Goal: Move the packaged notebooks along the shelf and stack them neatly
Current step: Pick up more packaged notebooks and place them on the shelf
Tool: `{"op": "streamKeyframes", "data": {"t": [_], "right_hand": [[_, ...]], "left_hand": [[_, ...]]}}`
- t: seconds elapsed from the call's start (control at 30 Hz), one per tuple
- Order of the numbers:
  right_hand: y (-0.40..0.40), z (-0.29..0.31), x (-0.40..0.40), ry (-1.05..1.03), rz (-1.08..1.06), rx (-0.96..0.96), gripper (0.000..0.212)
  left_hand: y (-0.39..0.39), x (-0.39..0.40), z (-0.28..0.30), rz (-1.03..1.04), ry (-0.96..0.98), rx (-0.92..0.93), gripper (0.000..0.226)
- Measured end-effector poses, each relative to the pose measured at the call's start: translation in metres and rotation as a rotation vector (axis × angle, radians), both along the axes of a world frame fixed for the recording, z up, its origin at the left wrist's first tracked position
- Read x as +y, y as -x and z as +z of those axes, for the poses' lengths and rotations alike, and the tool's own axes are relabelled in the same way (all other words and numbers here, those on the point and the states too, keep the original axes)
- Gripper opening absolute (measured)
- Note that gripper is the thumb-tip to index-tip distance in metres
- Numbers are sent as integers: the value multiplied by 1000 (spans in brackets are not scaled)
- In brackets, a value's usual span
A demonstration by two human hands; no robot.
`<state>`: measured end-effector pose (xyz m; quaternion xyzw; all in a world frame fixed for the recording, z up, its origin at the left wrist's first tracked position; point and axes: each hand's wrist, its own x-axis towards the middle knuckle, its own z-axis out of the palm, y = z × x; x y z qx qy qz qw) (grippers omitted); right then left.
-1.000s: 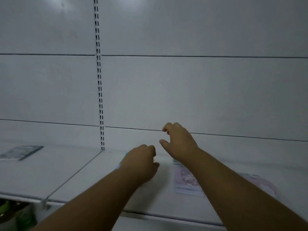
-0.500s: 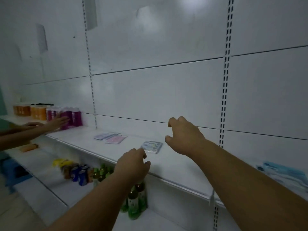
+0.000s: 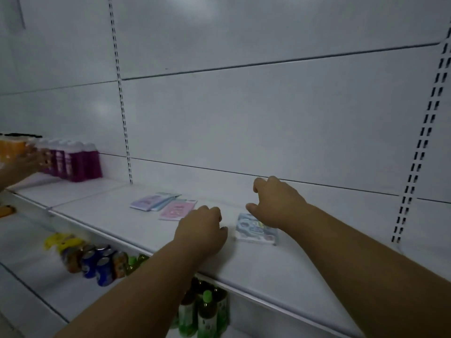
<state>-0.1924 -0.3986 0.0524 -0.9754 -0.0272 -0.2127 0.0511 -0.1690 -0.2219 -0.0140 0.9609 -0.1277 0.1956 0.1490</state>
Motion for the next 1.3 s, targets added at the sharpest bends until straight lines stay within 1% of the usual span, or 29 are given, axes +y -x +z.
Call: {"op": "streamKeyframes", "data": {"t": [0.13, 0.3, 0.37, 0.43, 0.47, 0.53, 0.63, 0.7, 0.77, 0.83, 0.9, 1.03, 1.13, 1.2, 1.3], "right_hand": [[-29, -7, 14, 38, -68, 44, 47], [-39, -13, 34, 49, -245, 104, 52], [-39, -21, 43, 54, -357, 179, 54], [-40, -32, 53, 48, -475, 298, 54], [-42, -36, 57, 32, -516, 360, 50], [-46, -43, 65, -35, -552, 462, 33], [-48, -45, 75, -133, -608, 478, 19], [-48, -43, 81, -174, -674, 427, 25], [-46, -42, 86, -191, -755, 363, 39], [-46, -42, 90, -173, -821, 291, 58], [-44, -39, 95, -143, -820, 162, 72], [-42, -27, 107, -61, -633, -200, 76], [-40, -18, 117, -39, -556, -409, 80], [-37, -16, 120, -28, -537, -482, 79], [-26, -14, 115, -81, -541, -513, 73]], "left_hand": [[-42, 14, -1, -7, -21, 14, 34], [-84, 35, -5, 9, -177, -1, 35], [-101, 47, -2, -3, -219, 1, 40], [-117, 56, -1, -44, -224, 17, 44], [-123, 60, -1, -64, -218, 27, 45], [-130, 67, -5, -100, -206, 45, 46], [-134, 76, -12, -128, -199, 67, 50], [-136, 82, -11, -123, -206, 103, 54], [-137, 88, -8, -117, -210, 164, 57], [-138, 93, -5, -130, -179, 187, 53], [-137, 95, -3, -162, -115, 175, 46], [-137, 96, 1, -202, -3, 105, 50], [-137, 94, 7, -270, 135, -10, 50], [-134, 93, 11, -348, 240, -133, 47], [-120, 87, 17, -479, 340, -254, 43]]}}
